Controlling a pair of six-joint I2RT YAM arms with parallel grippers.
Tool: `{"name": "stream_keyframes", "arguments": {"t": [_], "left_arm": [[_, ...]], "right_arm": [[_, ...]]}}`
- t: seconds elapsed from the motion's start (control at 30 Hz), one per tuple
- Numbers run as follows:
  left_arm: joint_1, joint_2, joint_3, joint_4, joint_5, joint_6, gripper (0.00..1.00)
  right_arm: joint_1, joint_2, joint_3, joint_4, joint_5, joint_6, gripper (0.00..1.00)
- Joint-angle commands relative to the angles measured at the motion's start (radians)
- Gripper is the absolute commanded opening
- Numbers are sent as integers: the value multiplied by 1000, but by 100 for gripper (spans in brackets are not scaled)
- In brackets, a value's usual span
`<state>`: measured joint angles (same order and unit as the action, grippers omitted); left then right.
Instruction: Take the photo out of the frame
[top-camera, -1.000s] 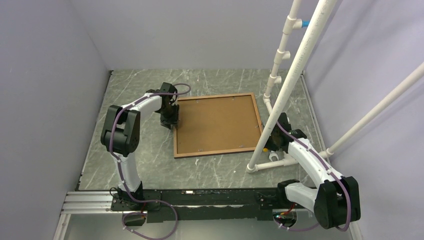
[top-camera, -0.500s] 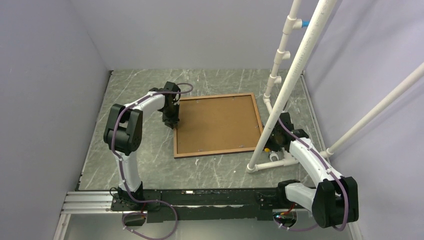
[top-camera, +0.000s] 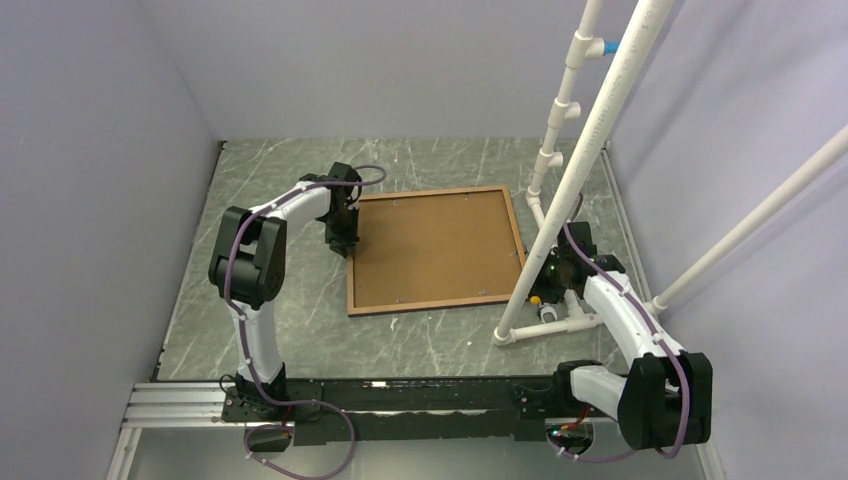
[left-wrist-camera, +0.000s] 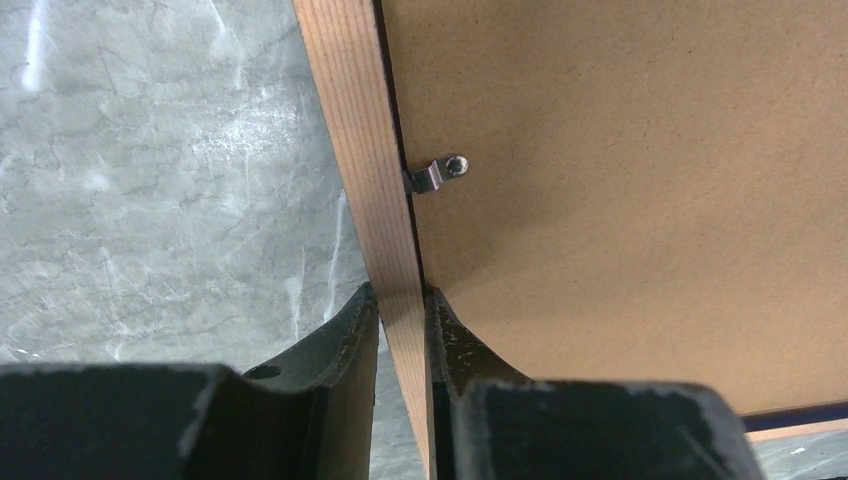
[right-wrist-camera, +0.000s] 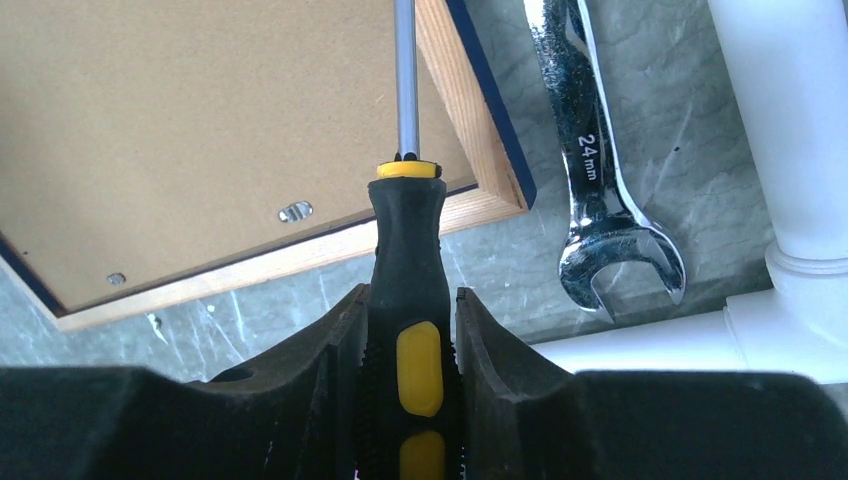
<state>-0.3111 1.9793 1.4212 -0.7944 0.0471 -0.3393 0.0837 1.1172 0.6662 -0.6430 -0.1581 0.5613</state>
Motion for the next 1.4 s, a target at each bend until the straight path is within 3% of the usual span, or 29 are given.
{"name": "stream_keyframes", "arguments": {"t": [0.0, 0.3, 0.7, 1.37], "left_arm": [[0, 23, 28, -14, -44, 9, 0], [0, 16, 32, -17, -44, 5, 0], [0, 43, 40, -32, -44, -15, 0], [0, 57, 56, -32, -56, 25, 0]], "right_arm": [[-6, 2, 88, -82, -51, -61, 0], [-7, 61, 174, -173, -107, -88, 0], [-6, 63, 120, -155, -28, -57, 0], [-5, 211, 118, -10, -55, -104, 0]]}}
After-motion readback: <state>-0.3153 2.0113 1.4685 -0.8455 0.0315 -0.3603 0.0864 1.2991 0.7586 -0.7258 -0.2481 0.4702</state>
